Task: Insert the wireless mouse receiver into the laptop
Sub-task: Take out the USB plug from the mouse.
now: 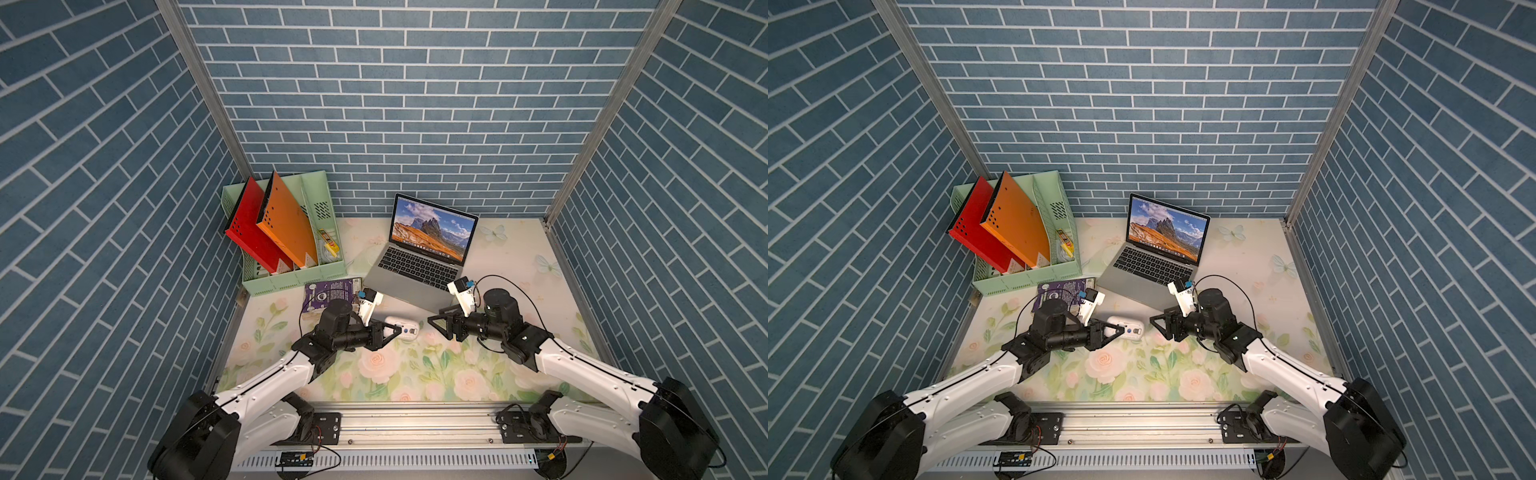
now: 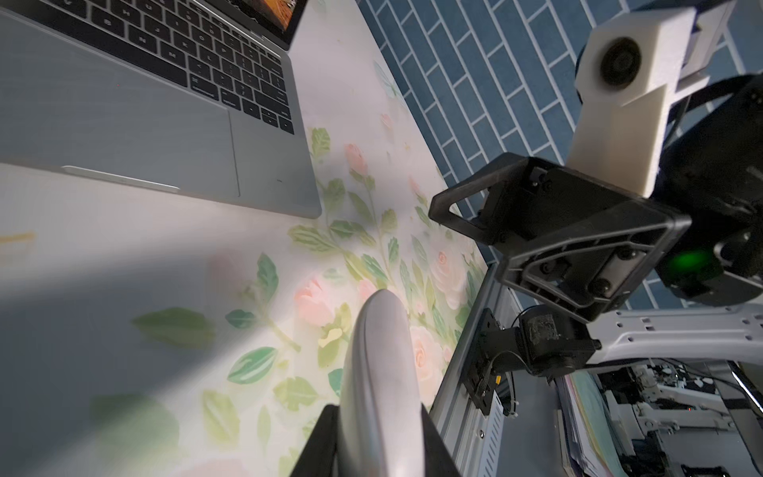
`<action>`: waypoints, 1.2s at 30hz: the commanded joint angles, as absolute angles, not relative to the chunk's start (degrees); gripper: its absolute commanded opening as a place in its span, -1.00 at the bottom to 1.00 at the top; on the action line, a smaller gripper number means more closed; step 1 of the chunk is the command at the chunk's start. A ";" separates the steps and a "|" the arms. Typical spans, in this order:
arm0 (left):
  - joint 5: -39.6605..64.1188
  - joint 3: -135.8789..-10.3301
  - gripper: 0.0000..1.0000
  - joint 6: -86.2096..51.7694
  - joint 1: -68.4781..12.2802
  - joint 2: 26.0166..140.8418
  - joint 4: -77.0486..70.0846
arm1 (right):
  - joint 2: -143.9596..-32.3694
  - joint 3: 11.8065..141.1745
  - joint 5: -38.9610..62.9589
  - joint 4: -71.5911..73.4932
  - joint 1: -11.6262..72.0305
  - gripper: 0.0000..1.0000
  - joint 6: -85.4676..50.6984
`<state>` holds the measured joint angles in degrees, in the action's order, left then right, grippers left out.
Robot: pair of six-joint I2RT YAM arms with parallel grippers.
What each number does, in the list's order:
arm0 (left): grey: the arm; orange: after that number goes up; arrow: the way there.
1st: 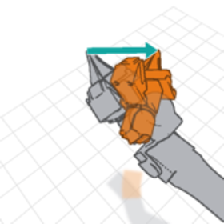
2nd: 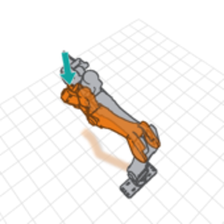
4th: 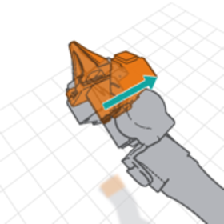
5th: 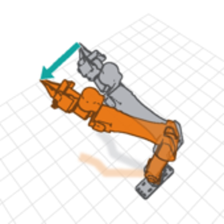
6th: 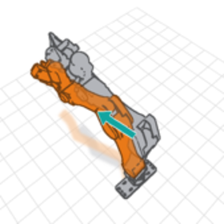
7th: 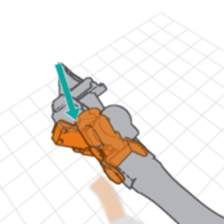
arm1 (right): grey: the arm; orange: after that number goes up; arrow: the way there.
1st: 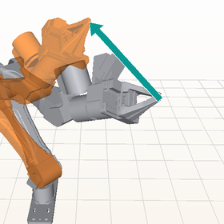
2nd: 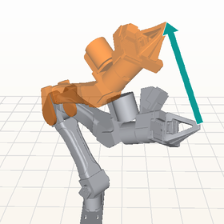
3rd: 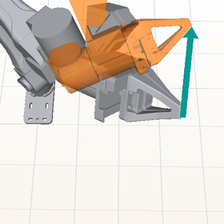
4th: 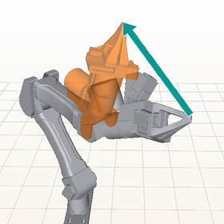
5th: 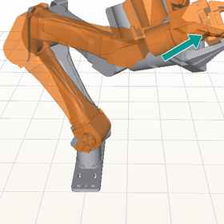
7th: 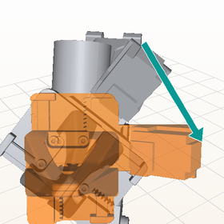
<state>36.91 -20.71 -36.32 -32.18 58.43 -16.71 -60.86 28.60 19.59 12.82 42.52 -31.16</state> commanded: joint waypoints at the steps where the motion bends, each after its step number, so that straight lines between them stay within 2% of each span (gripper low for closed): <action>1: 30.75 -19.66 -0.57 -43.84 -32.87 56.80 -21.87 | -59.66 27.67 1.78 18.34 49.62 0.29 -46.85; 5: 30.03 -19.22 -0.57 -45.70 -33.79 57.32 -22.40 | -62.68 29.41 -6.90 18.07 56.31 0.26 -48.86; 10: 29.33 -19.45 -0.57 -47.34 -34.88 57.90 -23.05 | -69.77 32.86 -10.12 18.62 60.41 0.27 -48.75; 27: 30.32 -19.07 -0.60 -51.52 -35.91 57.45 -26.08 | -76.35 34.37 -9.76 19.73 61.31 0.29 -47.56; 32: 29.70 -18.97 -0.64 -53.52 -35.86 56.71 -28.77 | -78.93 35.90 -11.51 14.35 61.92 0.29 -46.80; 36: 29.13 -19.19 -0.68 -55.81 -35.88 56.35 -31.75 | -83.86 39.74 -16.98 5.40 64.82 0.29 -44.67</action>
<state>25.76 -17.98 -53.65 -34.89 57.87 -21.89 -80.14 37.65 -13.32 15.18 62.59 -47.55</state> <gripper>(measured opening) 0.288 0.645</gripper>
